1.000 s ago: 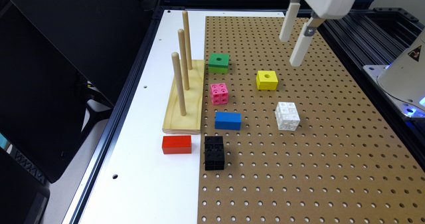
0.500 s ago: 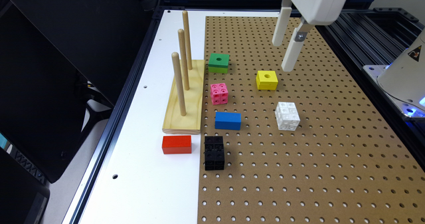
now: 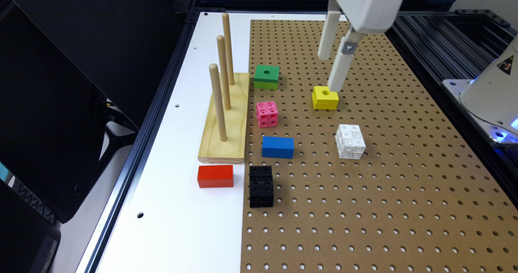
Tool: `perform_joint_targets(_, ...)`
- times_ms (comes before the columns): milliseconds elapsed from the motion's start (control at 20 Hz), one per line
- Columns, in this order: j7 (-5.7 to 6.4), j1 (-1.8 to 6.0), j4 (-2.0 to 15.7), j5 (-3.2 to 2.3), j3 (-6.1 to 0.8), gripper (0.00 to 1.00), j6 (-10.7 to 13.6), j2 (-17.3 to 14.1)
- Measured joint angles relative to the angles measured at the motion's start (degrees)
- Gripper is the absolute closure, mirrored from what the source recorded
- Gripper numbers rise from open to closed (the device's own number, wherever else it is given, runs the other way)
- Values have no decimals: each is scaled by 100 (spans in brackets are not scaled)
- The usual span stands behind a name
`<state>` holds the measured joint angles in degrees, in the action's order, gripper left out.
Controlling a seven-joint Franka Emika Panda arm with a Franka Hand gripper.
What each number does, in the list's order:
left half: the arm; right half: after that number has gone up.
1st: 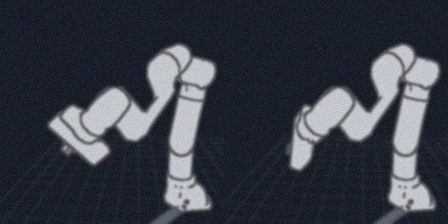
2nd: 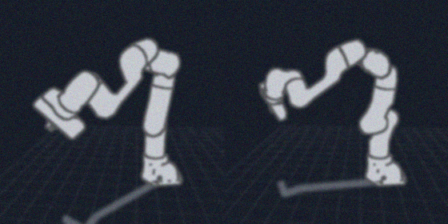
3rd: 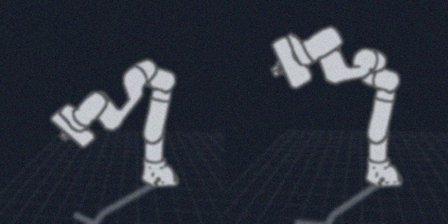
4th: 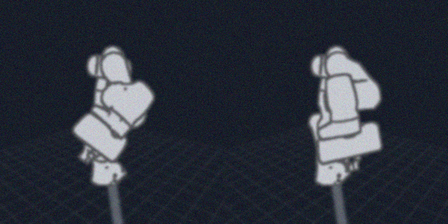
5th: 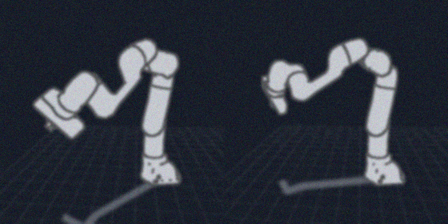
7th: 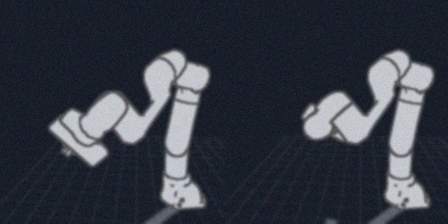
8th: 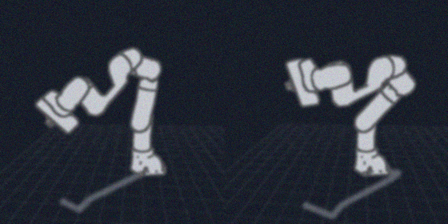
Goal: Pick up narrow blue stick.
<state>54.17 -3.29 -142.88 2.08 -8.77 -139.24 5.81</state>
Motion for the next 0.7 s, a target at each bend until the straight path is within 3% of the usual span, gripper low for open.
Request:
perform_joint_targets(200,22,0,147,0,-27,0,0,-154)
perform_joint_targets(700,112,1,261,0,-112,0,0,-211)
